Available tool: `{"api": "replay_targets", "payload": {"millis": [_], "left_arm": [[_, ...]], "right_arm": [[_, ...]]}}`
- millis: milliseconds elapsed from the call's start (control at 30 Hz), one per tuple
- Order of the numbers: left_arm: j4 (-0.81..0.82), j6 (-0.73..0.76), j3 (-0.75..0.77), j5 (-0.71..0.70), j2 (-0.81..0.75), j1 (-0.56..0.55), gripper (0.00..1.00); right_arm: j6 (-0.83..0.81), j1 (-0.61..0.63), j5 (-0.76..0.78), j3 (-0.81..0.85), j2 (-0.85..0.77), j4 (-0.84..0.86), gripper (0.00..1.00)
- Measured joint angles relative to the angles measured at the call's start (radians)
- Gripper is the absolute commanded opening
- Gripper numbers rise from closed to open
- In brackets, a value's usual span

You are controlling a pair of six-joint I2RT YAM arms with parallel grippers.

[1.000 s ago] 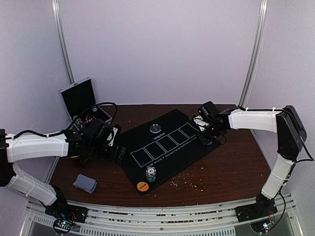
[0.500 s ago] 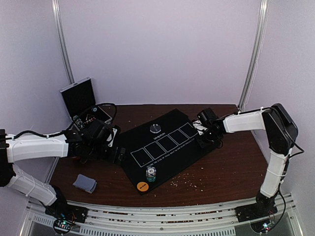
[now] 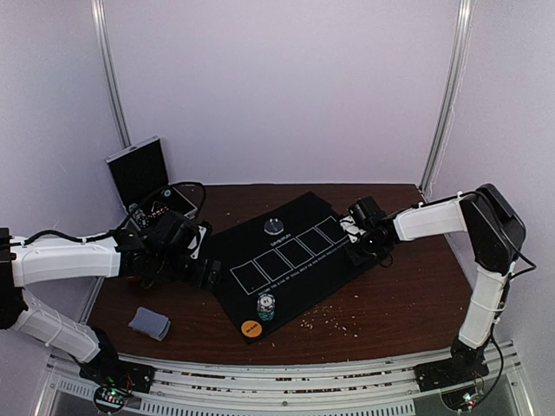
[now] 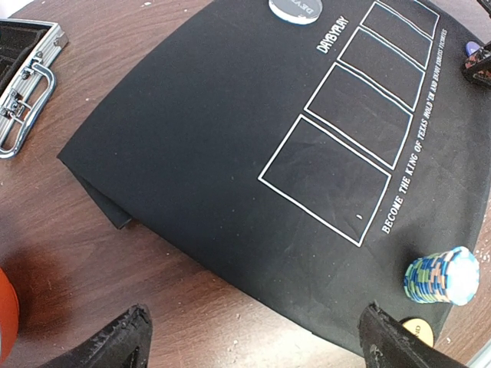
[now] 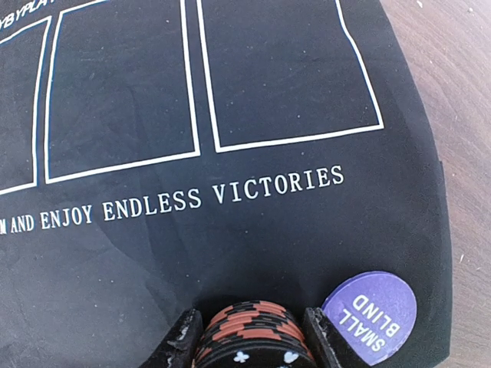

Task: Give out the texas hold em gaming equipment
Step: Place the poker chips pile in the small blind area.

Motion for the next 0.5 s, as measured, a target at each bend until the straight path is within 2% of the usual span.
{"api": "replay_targets", "payload": {"millis": [67, 167, 500], "left_arm": [[0.000, 0.000, 0.000, -0.001, 0.000, 0.000, 0.97], [0.000, 0.000, 0.000, -0.001, 0.000, 0.000, 0.97], [0.000, 0.007, 0.000, -0.003, 0.000, 0.000, 0.98]], "right_arm": [[0.004, 0.000, 0.001, -0.002, 0.000, 0.003, 0.17], [0.007, 0.002, 0.006, -0.010, -0.003, 0.012, 0.30], [0.009, 0.002, 0.013, -0.013, -0.003, 0.017, 0.50]]}}
